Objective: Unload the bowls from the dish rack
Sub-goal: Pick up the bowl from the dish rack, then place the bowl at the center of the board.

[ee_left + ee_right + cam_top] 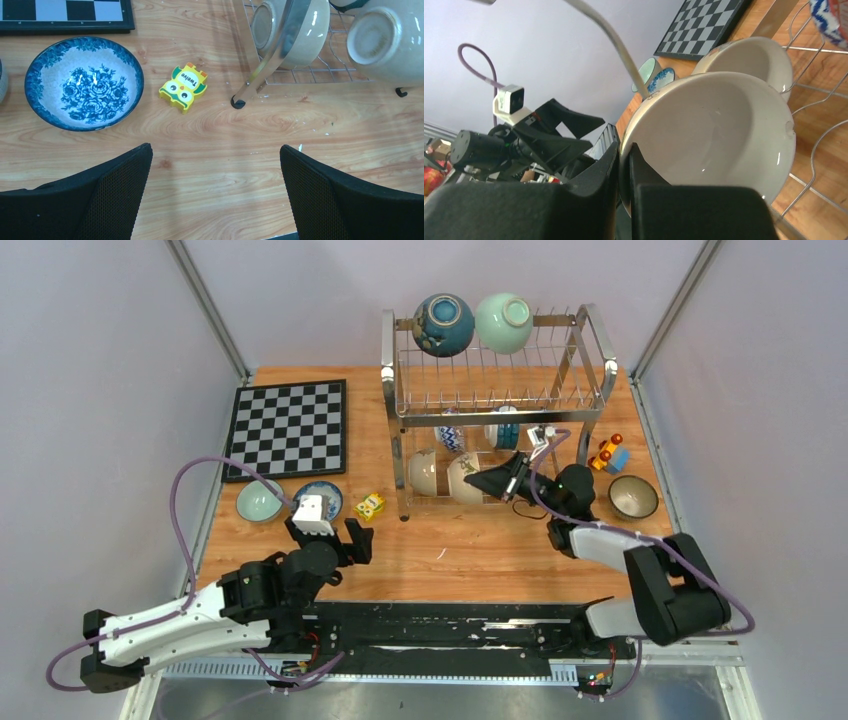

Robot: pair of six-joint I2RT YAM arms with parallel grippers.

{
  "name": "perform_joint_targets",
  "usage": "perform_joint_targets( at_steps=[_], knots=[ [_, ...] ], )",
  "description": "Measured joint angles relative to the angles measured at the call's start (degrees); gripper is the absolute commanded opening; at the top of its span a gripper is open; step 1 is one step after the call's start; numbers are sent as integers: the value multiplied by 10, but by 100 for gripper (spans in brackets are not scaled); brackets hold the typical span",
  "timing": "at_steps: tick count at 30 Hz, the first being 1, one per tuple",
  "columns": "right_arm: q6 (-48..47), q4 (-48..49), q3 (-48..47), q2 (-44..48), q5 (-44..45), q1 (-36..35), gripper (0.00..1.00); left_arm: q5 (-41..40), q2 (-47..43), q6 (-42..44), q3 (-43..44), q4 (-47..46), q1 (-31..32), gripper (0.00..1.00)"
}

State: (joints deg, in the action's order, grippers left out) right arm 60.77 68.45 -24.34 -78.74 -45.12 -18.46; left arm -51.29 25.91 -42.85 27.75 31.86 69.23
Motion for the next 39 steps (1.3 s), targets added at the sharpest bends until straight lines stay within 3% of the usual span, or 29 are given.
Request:
perform_joint_targets(
  at_steps=[5,9,15,20,24,31,39],
  knots=[
    [-37,-87,33,109,-17,1,0,-2,-3,0,0,1,0,100],
    [-92,-211,49,222,-30,0,0,-3,-3,0,5,4,0,100],
    [-245,-522,26,418,7,-69,0,-5,-3,3,34,15,0,99],
    [-346,-733,-18,501,90,-175,0,-10,-6,7,72,25,0,99],
    [-407,-826,-59,486,191,-308,0,-10,-5,9,98,47,0,100],
    [-535,-908,-155,347,410,-531,0,25,33,12,178,104,0,100],
    [-708,-924,-213,244,570,-640,0,143,126,36,219,151,0,100]
  ],
)
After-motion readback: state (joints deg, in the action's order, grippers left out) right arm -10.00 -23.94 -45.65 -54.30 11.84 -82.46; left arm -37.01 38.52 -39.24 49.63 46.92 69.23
